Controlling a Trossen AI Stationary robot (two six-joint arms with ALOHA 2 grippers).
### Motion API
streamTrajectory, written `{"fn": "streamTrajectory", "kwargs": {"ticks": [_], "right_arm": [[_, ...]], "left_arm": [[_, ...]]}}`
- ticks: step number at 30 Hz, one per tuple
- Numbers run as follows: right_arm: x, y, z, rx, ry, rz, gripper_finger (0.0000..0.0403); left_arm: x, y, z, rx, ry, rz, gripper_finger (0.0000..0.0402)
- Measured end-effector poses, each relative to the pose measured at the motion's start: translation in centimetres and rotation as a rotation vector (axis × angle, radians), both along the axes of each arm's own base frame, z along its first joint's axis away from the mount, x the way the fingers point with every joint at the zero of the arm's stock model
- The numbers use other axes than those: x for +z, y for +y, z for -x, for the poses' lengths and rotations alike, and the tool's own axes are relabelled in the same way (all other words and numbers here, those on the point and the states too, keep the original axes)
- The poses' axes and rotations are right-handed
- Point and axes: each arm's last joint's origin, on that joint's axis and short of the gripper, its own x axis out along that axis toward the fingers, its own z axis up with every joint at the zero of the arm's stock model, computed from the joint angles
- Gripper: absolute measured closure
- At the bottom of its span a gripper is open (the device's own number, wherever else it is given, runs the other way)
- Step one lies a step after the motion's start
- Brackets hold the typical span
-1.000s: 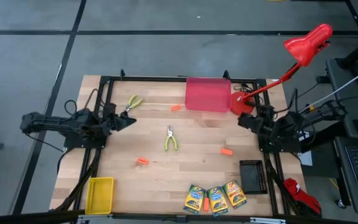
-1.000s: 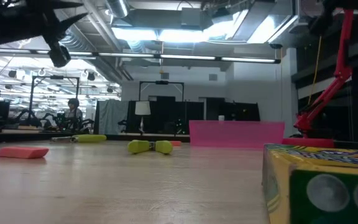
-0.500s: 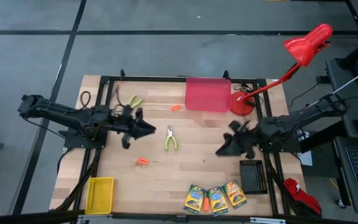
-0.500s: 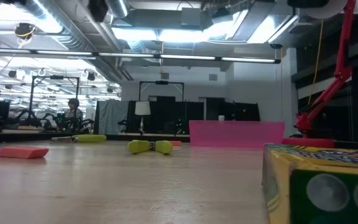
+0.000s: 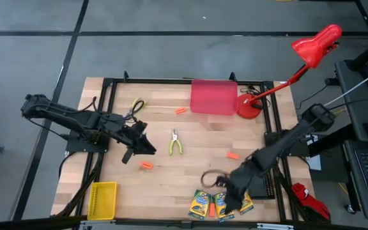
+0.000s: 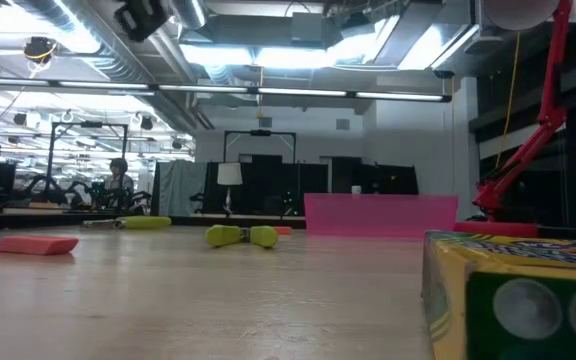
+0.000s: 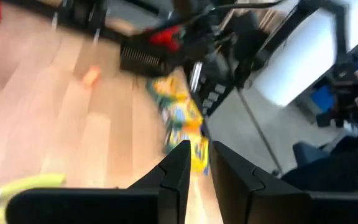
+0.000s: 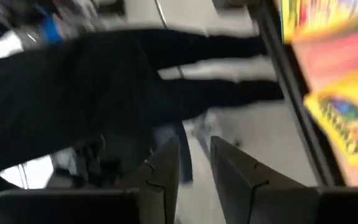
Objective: Pick & Place School Supplies
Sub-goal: Put the yellow crayon box into the red bin
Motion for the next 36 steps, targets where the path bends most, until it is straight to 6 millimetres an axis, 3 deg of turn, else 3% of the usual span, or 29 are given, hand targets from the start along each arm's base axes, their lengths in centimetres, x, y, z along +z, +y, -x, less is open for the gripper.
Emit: {"fn": "streamTrajectory", "kwargs": {"ticks": [5,11,16,21,24,28,36], "right_arm": [[-1.4,1.7,-3.0,0.043,0.085,-0.021,0.0309],[0.9,2.3,-7.4,0.07,-0.044,0.059,0.0309],[3.7,0.5,-8.4,0.15,-0.078,0.365,0.0309],[7.0,-0.7,-8.2,0.196,-0.252,0.789,0.0309],[7.6,-0.6,-8.3,0.181,-0.35,0.928,0.0309],[7.7,-0.2,-9.2,0.101,-0.383,0.873,0.0309],[4.2,0.5,-11.1,-0.021,-0.16,0.703,0.0309]], "left_arm": [[-0.4,-0.9,1.2,-0.052,0.065,-0.02,0.0345],[-0.3,-2.3,1.8,-0.069,0.062,-0.031,0.0345],[-0.3,-3.4,2.3,0.044,0.047,-0.061,0.0345],[-0.3,-4.1,2.8,0.151,0.037,-0.052,0.0345],[-0.4,-4.4,3.0,0.159,0.046,-0.054,0.0345],[-0.8,-4.5,3.4,0.169,0.101,-0.031,0.0345],[-1.5,-4.8,4.0,0.232,0.15,-0.061,0.0345]]}}
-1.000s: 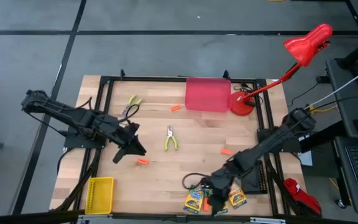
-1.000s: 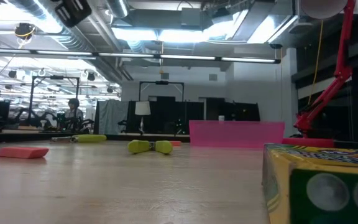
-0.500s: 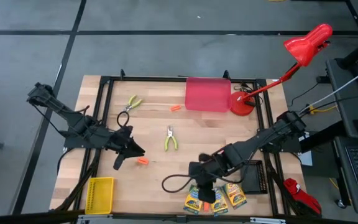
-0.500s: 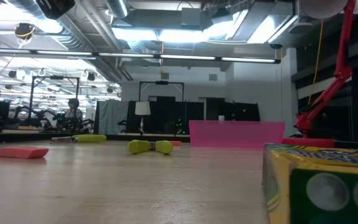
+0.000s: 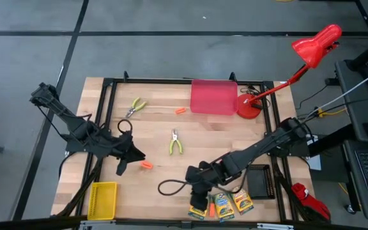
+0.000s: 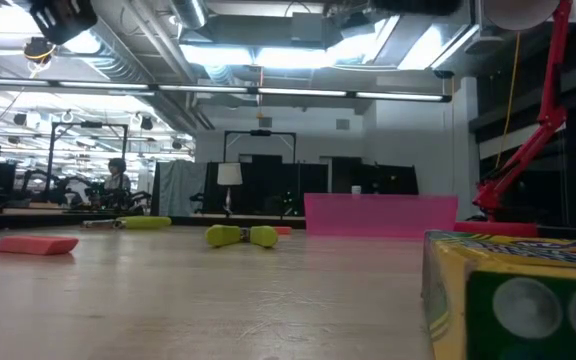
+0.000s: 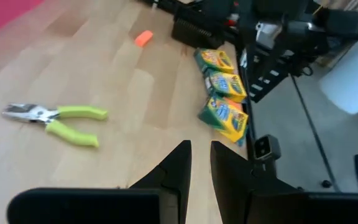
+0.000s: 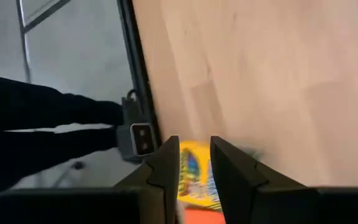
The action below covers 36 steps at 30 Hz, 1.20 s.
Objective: Pick & Place School Supplies
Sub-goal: Put the yellow crayon box into the red bin
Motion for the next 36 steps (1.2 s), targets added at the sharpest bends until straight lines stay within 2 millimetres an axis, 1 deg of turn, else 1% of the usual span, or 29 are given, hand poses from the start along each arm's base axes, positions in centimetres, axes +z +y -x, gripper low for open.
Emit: {"fn": "streamTrajectory", "kwargs": {"ticks": [3,6,9,12,16,18,21,23,26,29,32,36], "right_arm": [[-1.8,0.2,-0.5,-0.026,0.082,-0.026,0.0309],[-3.0,0.4,-0.9,-0.035,0.139,-0.068,0.0309],[-3.9,0.4,-1.0,-0.054,0.167,-0.059,0.0309],[-4.9,0.5,-0.5,-0.077,0.197,-0.049,0.0309],[-6.5,1.2,0.9,-0.08,0.239,-0.056,0.0309],[-6.7,1.6,1.6,-0.079,0.227,-0.076,0.0309],[-6.6,1.4,2.6,-0.107,0.194,-0.103,0.0309],[-6.5,1.1,3.2,-0.137,0.165,-0.118,0.0309],[-6.6,0.6,3.8,-0.173,0.099,-0.184,0.0309],[-7.7,0.0,4.7,-0.218,0.074,-0.252,0.0309],[-8.7,-0.7,5.8,-0.308,0.051,-0.309,0.0309],[-8.3,-1.3,6.6,-0.39,-0.068,-0.412,0.0309]], "left_arm": [[-0.5,0.0,0.3,-0.008,0.038,-0.03,0.0345],[-1.7,-0.1,0.8,-0.019,0.067,-0.032,0.0345],[-2.7,-0.3,1.4,-0.015,0.079,-0.003,0.0345],[-3.8,-0.4,2.2,-0.003,0.082,0.019,0.0345],[-4.7,-0.8,3.1,-0.009,0.061,0.061,0.0345],[-5.0,-1.1,3.5,-0.012,0.062,0.077,0.0345],[-5.2,-1.3,3.8,-0.002,0.058,0.084,0.0345],[-5.2,-1.5,3.9,-0.002,0.052,0.092,0.0345],[-5.1,-1.6,4.0,0.006,0.049,0.107,0.0345],[-5.1,-1.7,4.0,0.01,0.042,0.123,0.0345],[-4.8,-1.8,4.1,0.031,0.005,0.133,0.0345],[-4.7,-2.0,4.3,0.059,-0.033,0.134,0.0345]]}}
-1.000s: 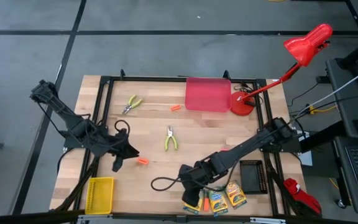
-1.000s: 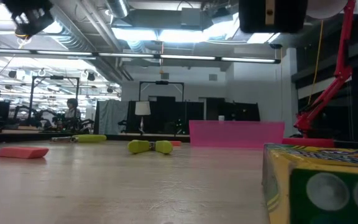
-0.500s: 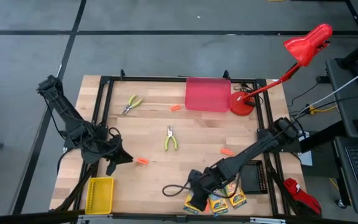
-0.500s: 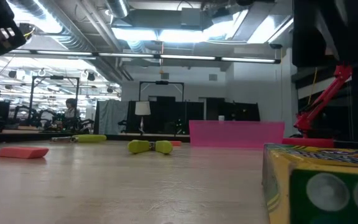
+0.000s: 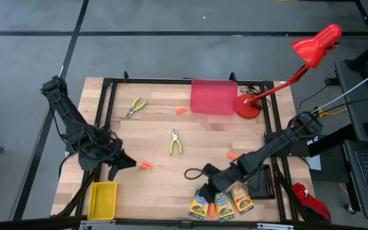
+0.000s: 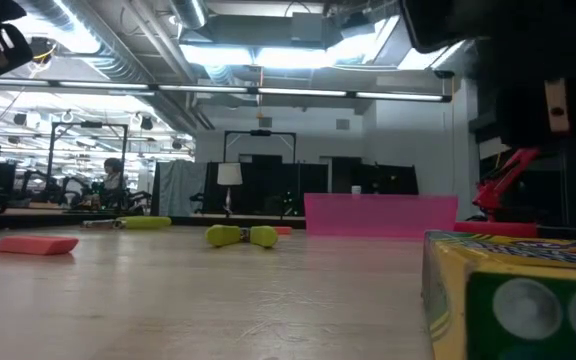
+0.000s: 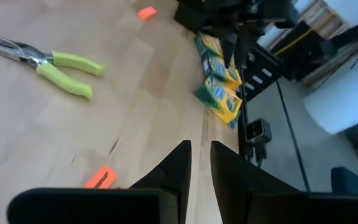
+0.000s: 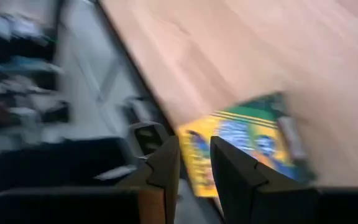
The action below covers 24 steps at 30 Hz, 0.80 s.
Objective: Pick & Place School Supplies
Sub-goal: Put the yellow crayon box into the red bin
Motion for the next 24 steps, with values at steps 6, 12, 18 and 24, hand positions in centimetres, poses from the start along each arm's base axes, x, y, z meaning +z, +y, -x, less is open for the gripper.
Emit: {"fn": "streamTrajectory", "kwargs": {"ticks": [6,12,18,24], "right_arm": [[-0.1,-0.6,0.9,-0.046,0.016,-0.02,0.0318],[0.2,-0.4,0.8,-0.032,-0.012,-0.031,0.0376],[0.2,0.3,1.2,0.022,-0.032,-0.019,0.0393],[0.4,1.2,1.8,0.114,-0.076,0.02,0.0399]], "left_arm": [[0.0,-0.2,0.3,0.01,-0.008,0.009,0.0345],[0.0,-0.1,0.2,0.035,-0.017,0.015,0.0345],[0.0,-0.1,0.2,0.04,-0.015,0.025,0.0345],[0.0,-0.1,0.3,0.04,-0.015,0.024,0.0345]]}}
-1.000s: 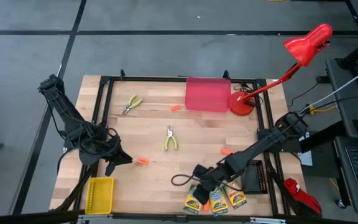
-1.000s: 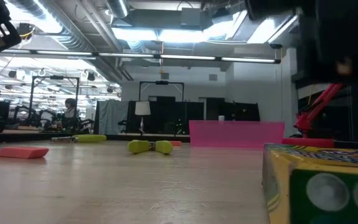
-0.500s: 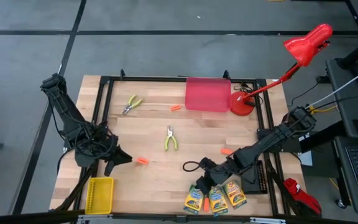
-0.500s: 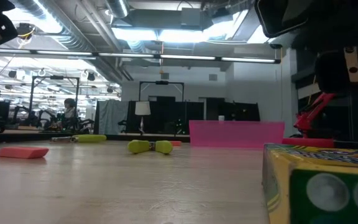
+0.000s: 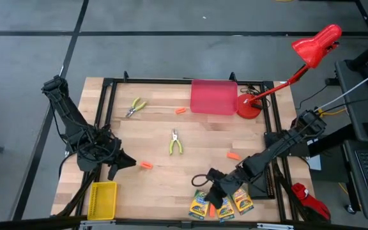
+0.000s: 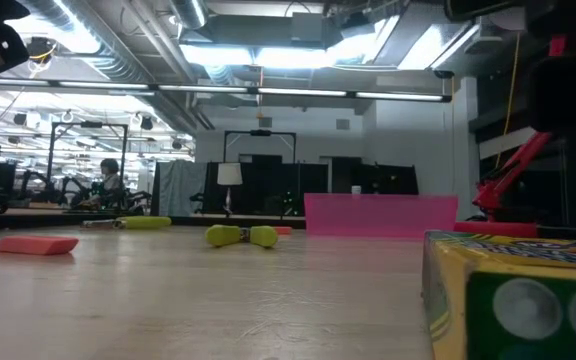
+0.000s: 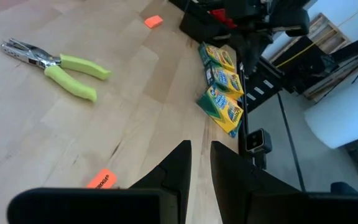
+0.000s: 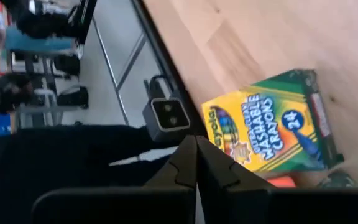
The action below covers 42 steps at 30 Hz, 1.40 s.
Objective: Pick & Place School Supplies
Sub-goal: Put the yellow crayon box into the red bin
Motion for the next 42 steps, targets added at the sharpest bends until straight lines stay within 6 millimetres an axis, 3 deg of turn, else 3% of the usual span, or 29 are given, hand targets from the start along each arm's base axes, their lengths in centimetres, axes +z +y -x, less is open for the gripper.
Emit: {"fn": "streamTrajectory", "kwargs": {"ticks": [14,42], "right_arm": [[-3.2,-0.3,-0.8,0.06,0.068,0.097,0.0402],[-4.4,-1.4,-1.4,0.07,0.144,0.105,0.0403]], "left_arm": [[-0.8,-0.6,-0.4,0.017,0.035,-0.003,0.0345],[-1.0,-0.7,-0.5,0.022,0.046,-0.009,0.0345]]}}
